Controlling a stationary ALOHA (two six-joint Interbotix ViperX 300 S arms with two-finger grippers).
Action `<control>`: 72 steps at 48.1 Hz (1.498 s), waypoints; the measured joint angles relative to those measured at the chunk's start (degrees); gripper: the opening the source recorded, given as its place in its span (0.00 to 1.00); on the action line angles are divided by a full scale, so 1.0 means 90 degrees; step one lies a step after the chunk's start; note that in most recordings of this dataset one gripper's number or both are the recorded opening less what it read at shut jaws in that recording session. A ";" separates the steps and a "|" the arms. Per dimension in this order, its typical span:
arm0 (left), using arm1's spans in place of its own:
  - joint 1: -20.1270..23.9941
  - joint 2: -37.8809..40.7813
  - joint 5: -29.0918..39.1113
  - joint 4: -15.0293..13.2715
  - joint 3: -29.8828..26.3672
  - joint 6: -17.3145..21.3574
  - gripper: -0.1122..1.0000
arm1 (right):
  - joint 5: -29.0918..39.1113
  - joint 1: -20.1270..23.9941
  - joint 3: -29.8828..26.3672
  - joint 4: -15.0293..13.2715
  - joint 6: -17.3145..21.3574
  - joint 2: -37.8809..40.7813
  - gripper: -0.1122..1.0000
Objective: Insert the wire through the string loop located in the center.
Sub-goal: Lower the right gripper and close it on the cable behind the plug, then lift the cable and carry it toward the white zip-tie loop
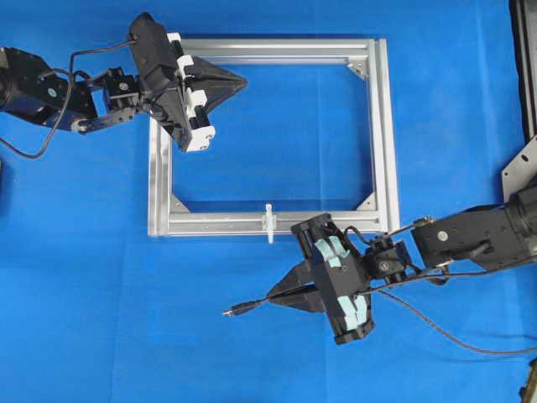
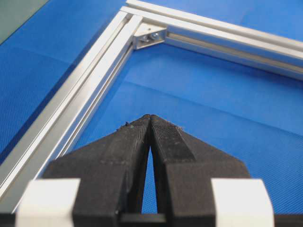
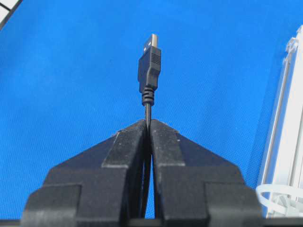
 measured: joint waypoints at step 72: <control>0.0000 0.0010 0.0000 0.0000 0.0000 0.0000 0.10 | 0.0010 0.0000 0.0742 0.0000 0.0000 -0.0605 0.08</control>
